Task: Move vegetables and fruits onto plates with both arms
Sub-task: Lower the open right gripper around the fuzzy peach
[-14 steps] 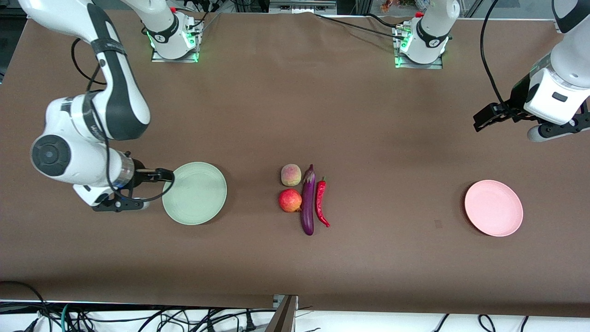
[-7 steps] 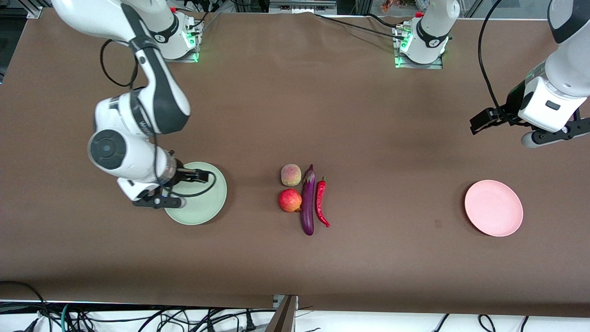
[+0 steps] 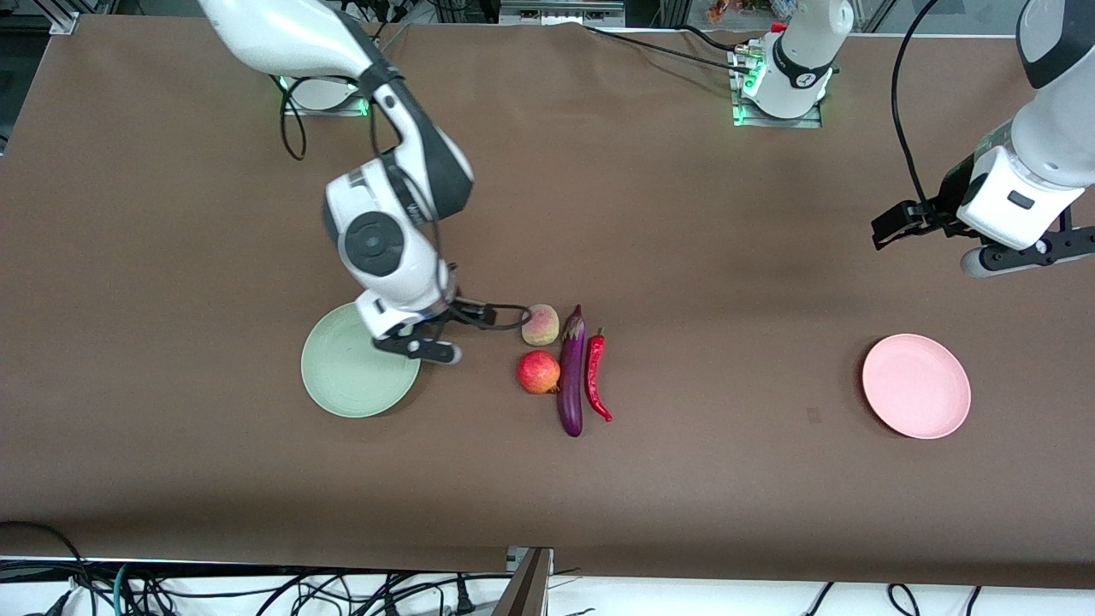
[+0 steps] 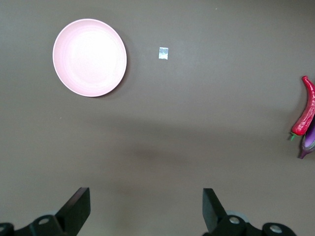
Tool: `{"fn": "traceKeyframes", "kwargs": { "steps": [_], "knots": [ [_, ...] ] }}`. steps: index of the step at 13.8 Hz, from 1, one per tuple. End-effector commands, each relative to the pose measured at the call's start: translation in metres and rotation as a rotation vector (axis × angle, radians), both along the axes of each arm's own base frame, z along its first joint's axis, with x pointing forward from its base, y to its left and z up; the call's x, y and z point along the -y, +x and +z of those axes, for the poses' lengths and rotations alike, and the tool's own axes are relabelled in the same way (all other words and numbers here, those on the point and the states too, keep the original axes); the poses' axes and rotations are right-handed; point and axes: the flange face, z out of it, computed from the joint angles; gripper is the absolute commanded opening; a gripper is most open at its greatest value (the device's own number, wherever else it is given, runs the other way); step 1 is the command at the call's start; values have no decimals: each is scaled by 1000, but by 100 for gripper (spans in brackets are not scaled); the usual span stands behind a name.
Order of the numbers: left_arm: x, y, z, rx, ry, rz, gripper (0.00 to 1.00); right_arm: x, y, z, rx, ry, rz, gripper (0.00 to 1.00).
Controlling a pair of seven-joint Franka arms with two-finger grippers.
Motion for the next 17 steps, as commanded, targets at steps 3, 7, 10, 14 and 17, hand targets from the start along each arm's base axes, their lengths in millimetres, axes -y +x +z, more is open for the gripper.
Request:
{"fn": "traceKeyframes", "kwargs": {
  "steps": [3, 7, 10, 14, 17],
  "knots": [
    [-3, 4, 9, 7, -10, -21, 100, -47, -18, -29, 52, 42, -68, 100],
    [4, 17, -17, -34, -35, -32, 100, -72, -28, -55, 107, 72, -60, 100],
    [15, 52, -56, -83, -136, -21, 100, -83, -36, -72, 114, 73, -43, 100],
    [43, 109, -124, -92, -238, 17, 100, -84, -40, -87, 129, 29, 1, 100],
    [96, 113, -140, -71, -241, 55, 100, -85, -40, -95, 137, 34, 4, 100]
  ]
}}
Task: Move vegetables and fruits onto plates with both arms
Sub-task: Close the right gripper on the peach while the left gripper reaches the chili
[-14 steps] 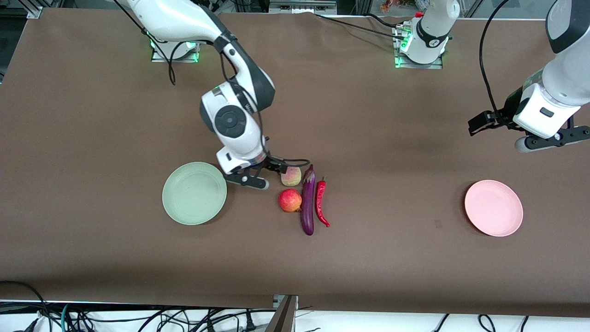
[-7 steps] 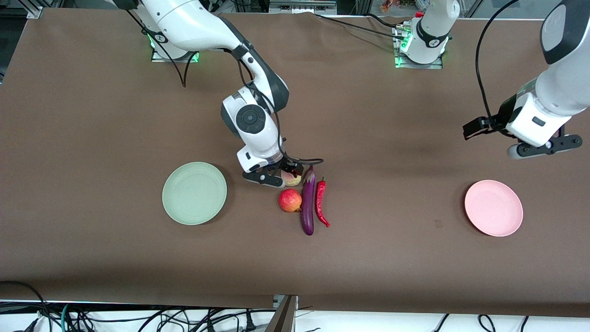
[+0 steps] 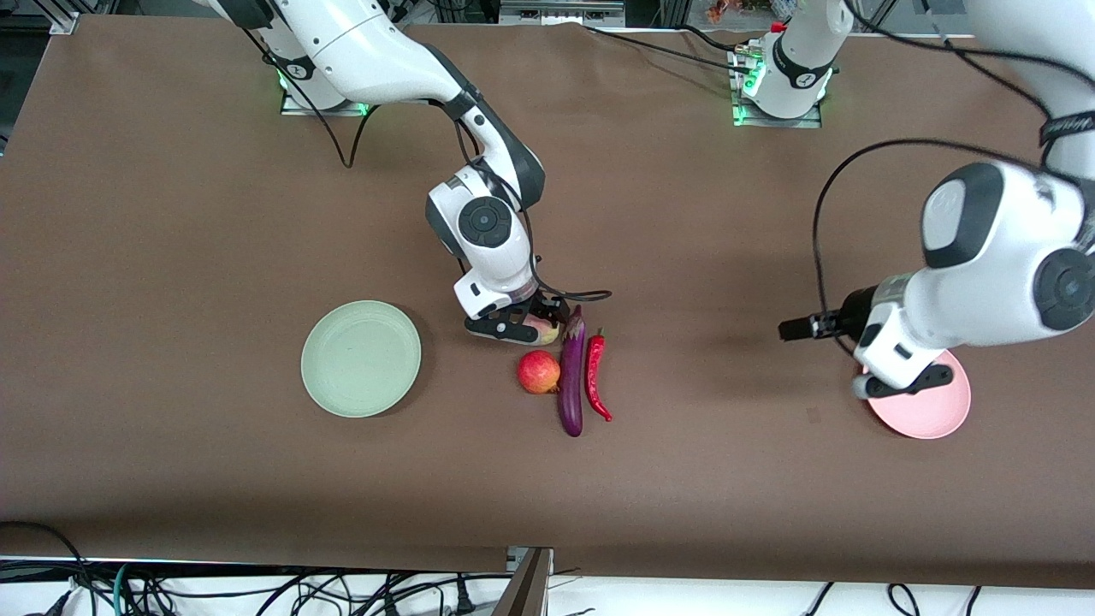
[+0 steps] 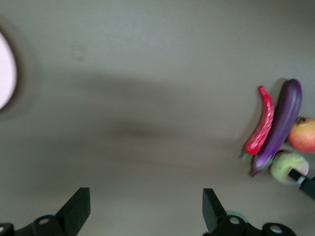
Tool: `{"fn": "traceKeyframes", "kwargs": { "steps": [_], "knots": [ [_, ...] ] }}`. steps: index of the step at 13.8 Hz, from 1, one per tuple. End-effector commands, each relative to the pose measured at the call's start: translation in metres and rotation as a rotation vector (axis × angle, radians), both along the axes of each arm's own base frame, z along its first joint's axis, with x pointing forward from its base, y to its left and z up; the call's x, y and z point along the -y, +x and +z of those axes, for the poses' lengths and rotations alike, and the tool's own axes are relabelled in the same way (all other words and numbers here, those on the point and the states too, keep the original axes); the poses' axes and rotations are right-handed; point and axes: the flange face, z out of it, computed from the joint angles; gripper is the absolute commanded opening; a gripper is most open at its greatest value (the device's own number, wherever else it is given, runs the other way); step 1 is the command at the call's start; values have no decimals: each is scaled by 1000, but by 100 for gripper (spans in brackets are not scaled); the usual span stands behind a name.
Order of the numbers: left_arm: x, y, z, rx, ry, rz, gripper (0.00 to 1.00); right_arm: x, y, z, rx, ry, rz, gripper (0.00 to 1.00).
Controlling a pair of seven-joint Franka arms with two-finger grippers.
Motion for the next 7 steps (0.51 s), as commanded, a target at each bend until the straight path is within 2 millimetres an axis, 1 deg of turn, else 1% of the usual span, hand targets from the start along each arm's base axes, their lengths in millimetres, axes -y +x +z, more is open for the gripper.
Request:
{"fn": "traceKeyframes", "kwargs": {
  "steps": [1, 4, 7],
  "knots": [
    [43, 7, 0, 14, -5, 43, 100, -4, 0, -7, 33, 4, 1, 100],
    [56, 18, -35, 36, -23, 59, 100, -9, -3, -21, 48, 15, 9, 100],
    [93, 23, -69, 73, -39, 85, 100, -9, -3, -28, 56, 22, 6, 100]
  ]
}}
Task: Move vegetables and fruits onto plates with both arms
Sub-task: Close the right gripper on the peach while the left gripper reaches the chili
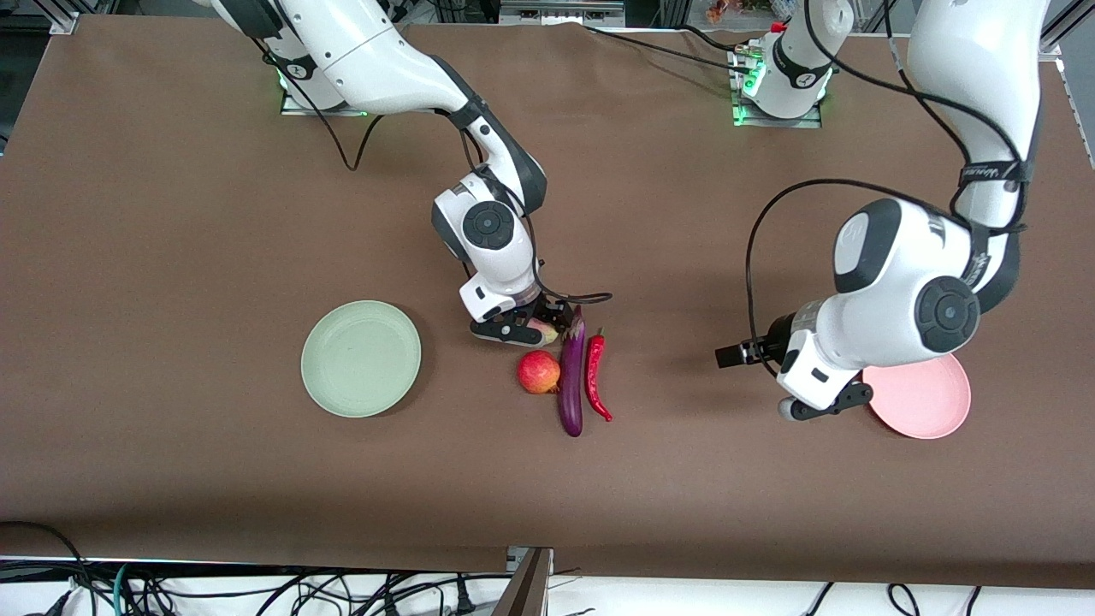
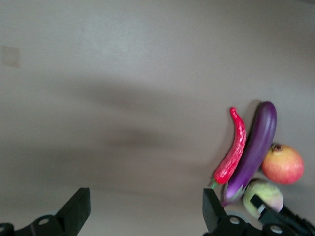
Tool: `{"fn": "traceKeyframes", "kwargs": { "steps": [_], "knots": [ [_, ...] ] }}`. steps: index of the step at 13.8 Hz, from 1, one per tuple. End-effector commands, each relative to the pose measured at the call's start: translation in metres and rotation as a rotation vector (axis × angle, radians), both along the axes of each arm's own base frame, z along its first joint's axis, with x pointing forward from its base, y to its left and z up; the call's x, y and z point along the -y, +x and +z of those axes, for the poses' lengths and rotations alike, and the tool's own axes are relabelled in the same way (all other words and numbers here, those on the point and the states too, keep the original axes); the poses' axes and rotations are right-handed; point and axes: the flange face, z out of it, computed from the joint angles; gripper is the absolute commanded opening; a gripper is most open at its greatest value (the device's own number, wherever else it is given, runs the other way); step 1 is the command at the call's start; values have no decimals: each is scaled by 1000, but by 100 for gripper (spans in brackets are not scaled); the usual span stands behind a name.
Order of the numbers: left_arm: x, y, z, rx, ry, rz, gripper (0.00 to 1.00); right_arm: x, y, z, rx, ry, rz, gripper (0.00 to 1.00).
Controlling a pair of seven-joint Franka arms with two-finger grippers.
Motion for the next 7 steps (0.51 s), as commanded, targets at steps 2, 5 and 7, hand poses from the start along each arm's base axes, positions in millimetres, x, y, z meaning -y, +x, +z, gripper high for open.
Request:
{"fn": "traceKeyframes", "kwargs": {
  "steps": [2, 5, 7],
  "knots": [
    [57, 7, -41, 56, -21, 27, 100, -2, 0, -8, 22, -3, 0, 100],
    [100, 3, -87, 90, 6, 88, 100, -1, -1, -12, 19, -7, 3, 45],
    [127, -6, -111, 94, 59, 91, 100, -1, -2, -16, 13, -10, 0, 41]
  ]
}}
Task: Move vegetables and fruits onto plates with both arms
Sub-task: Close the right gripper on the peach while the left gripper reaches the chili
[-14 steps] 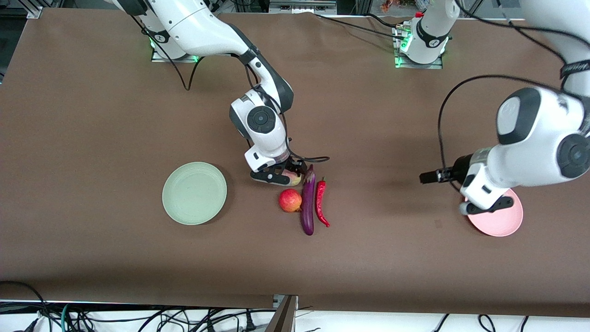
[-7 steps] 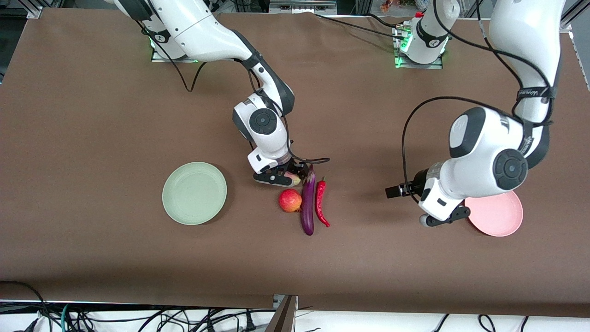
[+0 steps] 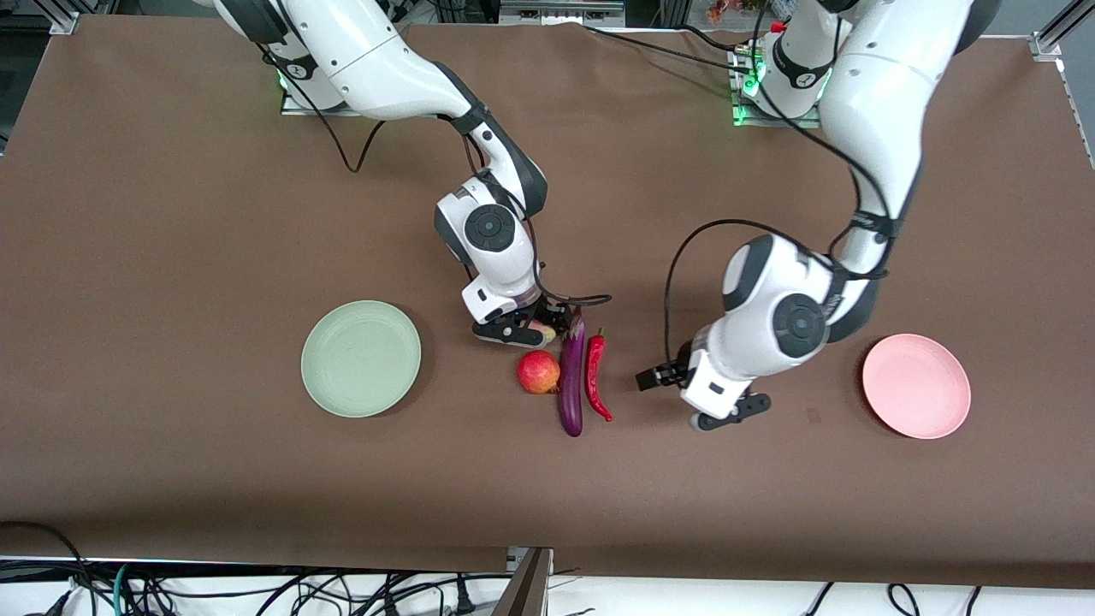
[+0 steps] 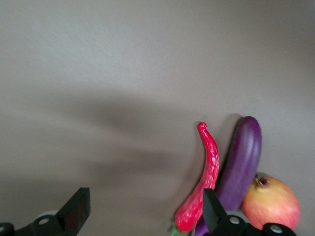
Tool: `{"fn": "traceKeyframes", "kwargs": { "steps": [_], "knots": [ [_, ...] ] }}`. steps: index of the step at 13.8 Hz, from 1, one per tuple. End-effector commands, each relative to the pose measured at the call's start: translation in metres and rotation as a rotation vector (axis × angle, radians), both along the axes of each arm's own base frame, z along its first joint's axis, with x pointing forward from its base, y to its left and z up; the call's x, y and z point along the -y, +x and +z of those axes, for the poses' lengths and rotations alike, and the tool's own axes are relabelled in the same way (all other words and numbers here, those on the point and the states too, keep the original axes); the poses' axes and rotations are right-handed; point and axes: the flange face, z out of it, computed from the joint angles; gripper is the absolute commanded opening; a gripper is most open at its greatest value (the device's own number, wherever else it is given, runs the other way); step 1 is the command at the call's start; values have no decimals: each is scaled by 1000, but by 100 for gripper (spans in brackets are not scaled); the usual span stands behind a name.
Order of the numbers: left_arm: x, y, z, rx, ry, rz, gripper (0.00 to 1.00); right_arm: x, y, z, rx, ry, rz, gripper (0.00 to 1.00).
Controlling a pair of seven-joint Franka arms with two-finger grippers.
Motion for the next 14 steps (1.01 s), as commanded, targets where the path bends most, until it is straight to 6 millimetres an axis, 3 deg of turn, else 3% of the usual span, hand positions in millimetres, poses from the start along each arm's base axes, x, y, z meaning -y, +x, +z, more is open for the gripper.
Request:
{"fn": "traceKeyframes", "kwargs": {
  "steps": [1, 3, 5, 8, 9, 11, 14],
  "knots": [
    [36, -4, -22, 23, 78, 15, 100, -1, -2, -7, 8, -12, 1, 41],
    [58, -10, -37, 39, 124, 1, 100, -2, 0, 0, 16, -7, 5, 41],
    [67, -10, -53, 27, 128, 30, 100, -2, 1, 9, 20, -2, 4, 41],
    [80, -10, -62, 33, 123, 32, 100, 1, 3, 42, -1, -24, 12, 41],
    [93, -12, -63, 53, 111, 23, 100, 2, 3, 55, -14, -35, 18, 41],
    [99, -13, -66, 67, 101, 48, 100, 11, 6, 80, -35, -54, 15, 41],
    [102, -15, -71, 66, 104, 43, 100, 52, 29, 105, -63, -96, 66, 41]
  ]
}}
